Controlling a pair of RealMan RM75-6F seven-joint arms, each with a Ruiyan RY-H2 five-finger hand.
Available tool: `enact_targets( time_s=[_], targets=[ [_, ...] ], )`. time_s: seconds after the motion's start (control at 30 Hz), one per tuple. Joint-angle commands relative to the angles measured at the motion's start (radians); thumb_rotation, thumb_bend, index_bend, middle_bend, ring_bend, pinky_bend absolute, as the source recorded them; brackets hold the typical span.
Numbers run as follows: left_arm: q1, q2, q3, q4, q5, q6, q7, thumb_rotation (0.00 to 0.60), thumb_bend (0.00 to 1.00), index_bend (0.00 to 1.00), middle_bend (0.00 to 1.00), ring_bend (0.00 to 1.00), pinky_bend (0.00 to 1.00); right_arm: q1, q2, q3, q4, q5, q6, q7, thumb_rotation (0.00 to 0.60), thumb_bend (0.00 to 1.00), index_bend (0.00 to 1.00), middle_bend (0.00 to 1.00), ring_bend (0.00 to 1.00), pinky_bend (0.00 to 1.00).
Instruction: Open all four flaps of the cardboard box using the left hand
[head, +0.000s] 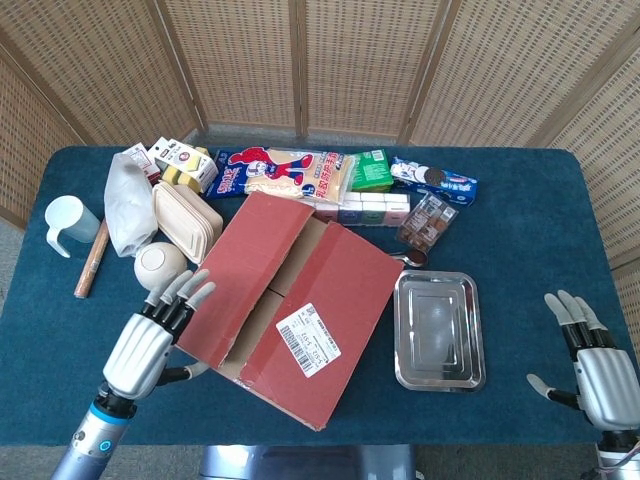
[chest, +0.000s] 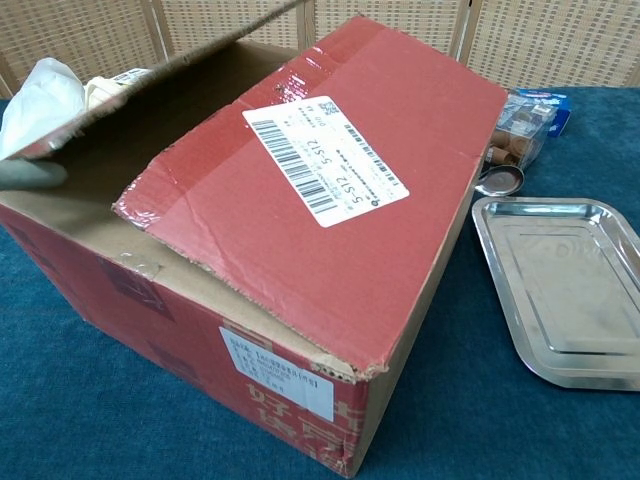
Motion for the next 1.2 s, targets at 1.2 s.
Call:
enact_targets(
  time_s=[1.2],
  targets=[
    [0.061, 0.292, -0.126, -0.026, -0.118, 0.175, -0.226, 0.6, 0.12, 0.0, 0.0, 0.0, 0.0, 0.007, -0.022, -0.005, 0.003, 0.007, -0.023, -0.04, 0.6, 0.0, 0.0, 0.0, 0.0, 0.21]
  ],
)
